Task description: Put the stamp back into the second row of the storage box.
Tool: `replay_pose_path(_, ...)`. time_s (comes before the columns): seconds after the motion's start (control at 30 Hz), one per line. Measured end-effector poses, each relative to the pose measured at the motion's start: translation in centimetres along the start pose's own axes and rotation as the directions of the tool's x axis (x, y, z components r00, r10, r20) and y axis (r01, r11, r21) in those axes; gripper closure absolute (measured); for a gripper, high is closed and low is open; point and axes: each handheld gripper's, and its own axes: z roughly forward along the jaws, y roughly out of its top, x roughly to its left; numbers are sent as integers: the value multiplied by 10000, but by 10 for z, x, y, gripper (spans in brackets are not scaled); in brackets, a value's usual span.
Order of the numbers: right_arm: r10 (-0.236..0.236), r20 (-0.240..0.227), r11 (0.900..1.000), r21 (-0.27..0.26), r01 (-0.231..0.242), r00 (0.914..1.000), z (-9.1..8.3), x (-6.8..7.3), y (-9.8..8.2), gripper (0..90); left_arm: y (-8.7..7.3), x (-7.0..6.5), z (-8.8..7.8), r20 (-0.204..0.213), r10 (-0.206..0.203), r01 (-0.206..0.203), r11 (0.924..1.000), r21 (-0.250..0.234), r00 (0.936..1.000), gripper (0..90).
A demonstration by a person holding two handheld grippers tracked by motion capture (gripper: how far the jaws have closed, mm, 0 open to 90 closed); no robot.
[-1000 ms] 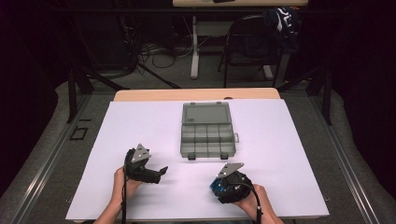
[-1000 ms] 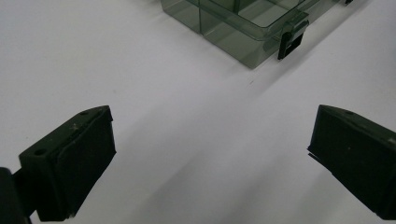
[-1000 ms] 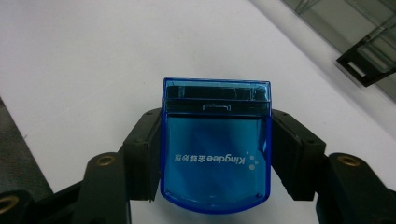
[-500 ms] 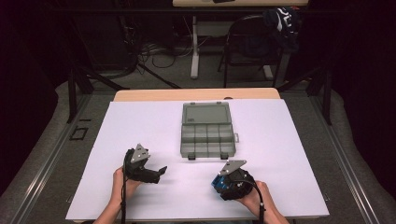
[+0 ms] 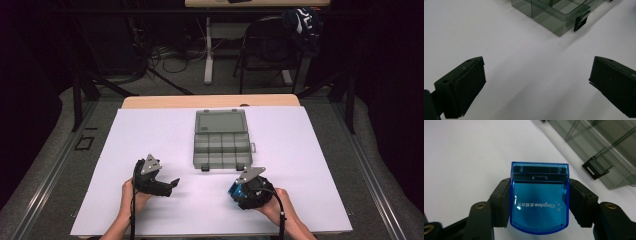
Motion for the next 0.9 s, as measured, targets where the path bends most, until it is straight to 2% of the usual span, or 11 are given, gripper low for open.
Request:
replay_pose_path(0.23,-232,231,9997,-33,233,9995,-1,-6,4,407,0,0,-1,-38,0,-1,10000,-55,10000,0)
replay_pose_path(0.47,-204,193,9993,-315,210,9996,-3,-13,10,407,0,0,0,-29,1,-1,10000,-45,10000,0)
replay_pose_path(0.73,-154,147,9994,-298,158,9998,-4,-17,11,407,0,-1,1,23,-11,11,10000,-21,10000,0)
replay_pose_path(0.8,-348,161,9987,-359,354,9993,-5,-18,14,407,0,-1,1,25,-11,11,10000,-23,10000,0)
replay_pose_path(0.9,-324,92,9985,-433,328,9994,-6,-20,19,407,0,-2,0,20,-12,12,10000,-26,10000,0)
